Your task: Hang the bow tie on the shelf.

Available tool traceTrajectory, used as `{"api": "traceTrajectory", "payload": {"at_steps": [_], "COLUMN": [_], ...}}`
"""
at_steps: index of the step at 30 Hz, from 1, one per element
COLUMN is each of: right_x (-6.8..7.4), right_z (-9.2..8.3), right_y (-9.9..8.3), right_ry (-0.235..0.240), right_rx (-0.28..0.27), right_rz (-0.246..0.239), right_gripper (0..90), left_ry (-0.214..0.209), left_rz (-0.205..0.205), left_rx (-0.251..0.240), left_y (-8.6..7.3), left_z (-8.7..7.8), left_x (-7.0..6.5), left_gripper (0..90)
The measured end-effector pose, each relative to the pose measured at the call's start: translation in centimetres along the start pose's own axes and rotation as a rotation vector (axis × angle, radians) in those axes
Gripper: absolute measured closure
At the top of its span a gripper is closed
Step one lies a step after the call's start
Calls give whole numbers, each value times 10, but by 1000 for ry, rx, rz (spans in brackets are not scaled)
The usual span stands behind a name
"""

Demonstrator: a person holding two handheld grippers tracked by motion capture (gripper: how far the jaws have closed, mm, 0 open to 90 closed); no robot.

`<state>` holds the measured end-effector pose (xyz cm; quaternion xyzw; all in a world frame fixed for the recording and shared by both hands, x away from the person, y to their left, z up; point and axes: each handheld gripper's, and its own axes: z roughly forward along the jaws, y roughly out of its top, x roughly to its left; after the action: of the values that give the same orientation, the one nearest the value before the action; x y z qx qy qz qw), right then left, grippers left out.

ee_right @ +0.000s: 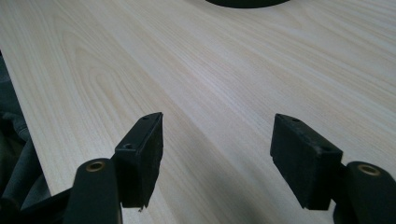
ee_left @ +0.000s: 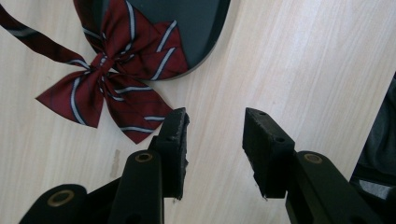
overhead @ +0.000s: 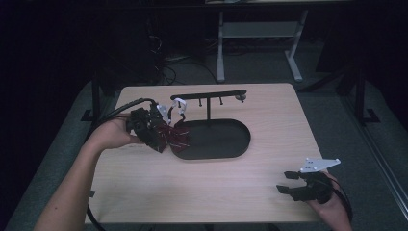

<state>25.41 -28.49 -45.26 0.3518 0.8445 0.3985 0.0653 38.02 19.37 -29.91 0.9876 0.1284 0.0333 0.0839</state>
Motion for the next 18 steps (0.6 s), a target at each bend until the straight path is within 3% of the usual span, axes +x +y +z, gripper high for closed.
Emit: {"api": "traceTrajectory", "payload": {"at_steps": [18], "right_x": [0], "right_z": [0], "right_y": [-1], "right_ry": [-5], "right_rx": [6], "right_rz": [5], "right_gripper": [340], "left_ry": [-16], "left_rz": [-18], "left_rx": [-18], "left_y": [-11], "left_z": [13], "left_x": [-8], "left_gripper": [567]}}
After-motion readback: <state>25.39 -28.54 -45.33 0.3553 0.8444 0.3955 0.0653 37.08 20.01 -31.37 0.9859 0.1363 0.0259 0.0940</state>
